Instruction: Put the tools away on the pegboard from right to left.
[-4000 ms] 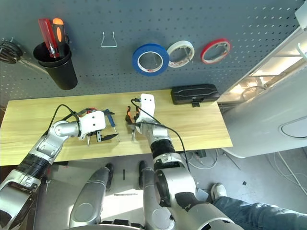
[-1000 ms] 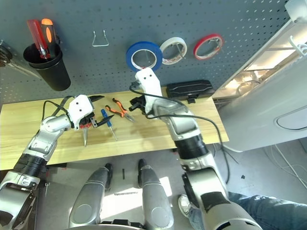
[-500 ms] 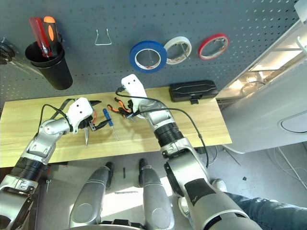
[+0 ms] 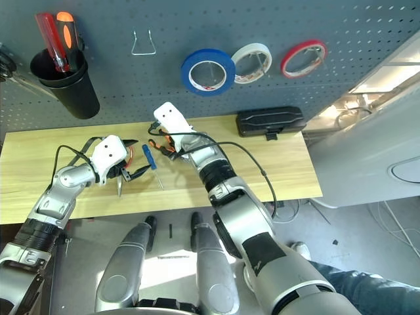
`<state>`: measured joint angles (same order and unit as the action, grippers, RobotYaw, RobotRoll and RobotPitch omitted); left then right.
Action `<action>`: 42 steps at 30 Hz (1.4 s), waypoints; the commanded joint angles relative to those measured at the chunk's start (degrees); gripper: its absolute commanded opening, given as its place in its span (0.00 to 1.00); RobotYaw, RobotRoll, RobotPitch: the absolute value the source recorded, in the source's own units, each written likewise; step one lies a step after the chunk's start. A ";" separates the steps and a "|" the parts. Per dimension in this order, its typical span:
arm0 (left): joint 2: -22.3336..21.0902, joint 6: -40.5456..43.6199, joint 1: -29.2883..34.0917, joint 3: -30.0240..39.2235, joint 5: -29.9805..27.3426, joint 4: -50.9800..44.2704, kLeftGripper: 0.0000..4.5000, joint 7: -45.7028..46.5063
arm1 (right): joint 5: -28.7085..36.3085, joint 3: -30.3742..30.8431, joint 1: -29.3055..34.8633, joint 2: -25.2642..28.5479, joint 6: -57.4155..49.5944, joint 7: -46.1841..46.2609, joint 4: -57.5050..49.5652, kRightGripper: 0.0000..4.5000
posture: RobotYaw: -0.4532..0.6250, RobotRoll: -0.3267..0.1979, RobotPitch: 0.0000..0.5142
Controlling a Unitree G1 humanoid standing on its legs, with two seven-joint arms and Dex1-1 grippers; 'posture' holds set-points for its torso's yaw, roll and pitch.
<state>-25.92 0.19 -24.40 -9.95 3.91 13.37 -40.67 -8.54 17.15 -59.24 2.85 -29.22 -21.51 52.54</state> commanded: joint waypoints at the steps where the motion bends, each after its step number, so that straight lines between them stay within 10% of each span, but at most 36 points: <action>1: -0.06 1.02 1.28 -1.53 0.11 -0.89 1.00 -1.37 | -1.19 -0.03 0.61 -0.50 -1.31 0.60 1.67 0.99 | 0.54 0.62 0.88; 28: 0.15 1.32 1.37 -1.43 0.18 -0.99 1.00 -1.65 | -2.37 -3.83 -2.04 -5.00 6.70 6.29 13.91 0.99 | 0.56 0.62 0.88; 37: 0.18 1.18 1.26 -1.26 0.23 -0.69 1.00 -1.32 | -3.34 -3.58 -2.69 -5.16 7.06 5.87 15.32 0.43 | 0.56 0.62 0.87; 42: 0.66 0.88 0.65 -1.39 0.17 -0.05 1.00 -1.09 | -4.08 -3.14 -2.55 -4.30 6.91 5.58 14.82 0.43 | 0.55 0.62 0.85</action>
<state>-25.57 1.00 -24.62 -10.43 3.95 12.85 -41.47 -11.85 13.61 -62.75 -1.25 -21.75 -15.47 66.01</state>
